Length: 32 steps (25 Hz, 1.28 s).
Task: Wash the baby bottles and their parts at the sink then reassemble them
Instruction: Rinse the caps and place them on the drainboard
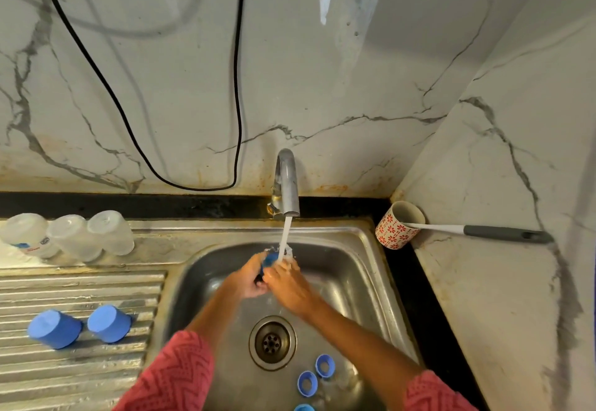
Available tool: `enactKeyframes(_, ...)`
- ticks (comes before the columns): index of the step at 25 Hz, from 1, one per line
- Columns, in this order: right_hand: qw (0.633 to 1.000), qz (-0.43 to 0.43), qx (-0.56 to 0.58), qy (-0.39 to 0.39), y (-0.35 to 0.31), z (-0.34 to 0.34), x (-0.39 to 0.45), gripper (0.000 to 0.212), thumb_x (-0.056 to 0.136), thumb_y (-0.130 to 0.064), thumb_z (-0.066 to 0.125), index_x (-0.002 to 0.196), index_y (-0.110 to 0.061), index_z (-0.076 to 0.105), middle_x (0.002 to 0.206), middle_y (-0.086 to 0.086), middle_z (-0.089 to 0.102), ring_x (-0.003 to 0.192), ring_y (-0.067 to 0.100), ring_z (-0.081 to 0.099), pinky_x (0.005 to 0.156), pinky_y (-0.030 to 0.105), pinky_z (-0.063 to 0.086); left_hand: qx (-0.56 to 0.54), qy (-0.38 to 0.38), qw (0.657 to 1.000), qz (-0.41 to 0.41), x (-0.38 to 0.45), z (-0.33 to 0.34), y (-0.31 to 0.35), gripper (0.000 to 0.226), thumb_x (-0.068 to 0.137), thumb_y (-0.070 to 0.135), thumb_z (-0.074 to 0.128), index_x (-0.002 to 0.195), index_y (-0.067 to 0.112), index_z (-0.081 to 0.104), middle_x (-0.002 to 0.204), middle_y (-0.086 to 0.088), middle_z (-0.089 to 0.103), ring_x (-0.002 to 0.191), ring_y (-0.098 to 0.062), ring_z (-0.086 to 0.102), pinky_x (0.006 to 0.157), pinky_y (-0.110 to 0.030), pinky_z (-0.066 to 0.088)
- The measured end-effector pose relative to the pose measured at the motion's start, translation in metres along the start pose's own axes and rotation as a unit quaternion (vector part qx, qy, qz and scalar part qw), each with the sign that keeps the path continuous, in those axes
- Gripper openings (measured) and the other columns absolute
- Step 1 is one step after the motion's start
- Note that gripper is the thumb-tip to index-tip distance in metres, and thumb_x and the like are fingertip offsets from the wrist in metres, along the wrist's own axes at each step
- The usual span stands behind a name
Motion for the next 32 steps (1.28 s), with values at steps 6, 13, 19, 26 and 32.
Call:
enactKeyframes(6,0.991,-0.020,0.055,0.120,0.019,0.002,-0.020,0.026,0.085,-0.020,0.049,0.101,-0.019,0.069,0.117,0.001,0.065,0.118,0.019,0.057,0.118,0.025,0.016,-0.071,0.058,0.996,-0.020,-0.008,0.005,0.005,0.044,0.098,0.036,0.032,0.078,0.002,0.051,0.044,-0.007,0.050,0.027,-0.012,0.044,0.025,-0.011,0.027)
enactKeyframes(13,0.899,0.245,0.345,-0.114,0.031,0.030,-0.021,0.067,0.086,-0.036,0.064,0.143,-0.031,0.030,0.132,0.003,0.045,0.118,0.018,0.050,0.094,0.030,0.048,-0.104,0.028,0.993,-0.045,-0.015,0.003,-0.010,0.039,0.094,0.028,0.033,0.079,0.002,0.057,0.066,-0.014,0.063,0.058,-0.026,0.061,0.063,-0.033,0.046)
enactKeyframes(19,0.819,0.289,0.493,0.057,0.039,0.018,-0.026,0.053,0.072,0.007,0.070,0.112,-0.023,0.052,0.106,0.004,0.060,0.095,0.018,0.059,0.070,0.012,0.048,0.063,0.163,0.979,0.101,-0.020,0.006,0.063,0.024,0.093,0.002,0.032,0.077,0.006,0.049,0.073,-0.009,0.044,0.063,-0.018,0.041,0.058,-0.027,0.036)
enactKeyframes(26,0.596,0.344,0.726,0.004,0.028,0.022,-0.013,0.048,0.084,-0.047,0.063,0.109,-0.006,0.062,0.084,0.011,0.065,0.066,0.016,0.061,0.058,0.023,0.049,0.179,0.145,0.940,0.253,-0.027,0.041,0.133,0.030,0.096,-0.004,0.036,0.122,-0.010,0.051,0.107,-0.024,0.057,0.098,-0.032,0.052,0.089,-0.036,0.045)
enactKeyframes(32,0.636,0.362,0.679,-0.061,0.031,0.014,-0.050,0.035,0.090,-0.030,0.061,0.120,-0.013,0.055,0.110,0.014,0.064,0.074,0.021,0.068,0.062,0.023,0.054,0.204,0.157,0.926,0.277,-0.032,0.036,0.111,0.038,0.095,-0.005,0.037,0.132,-0.001,0.045,0.105,-0.010,0.056,0.096,-0.020,0.055,0.088,-0.033,0.048)
Point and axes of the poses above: each hand's wrist, its own x-axis towards the middle knuckle, its own z-axis out of the palm, y = z × x, the point moved 7 cm from there along x, towards the middle knuckle
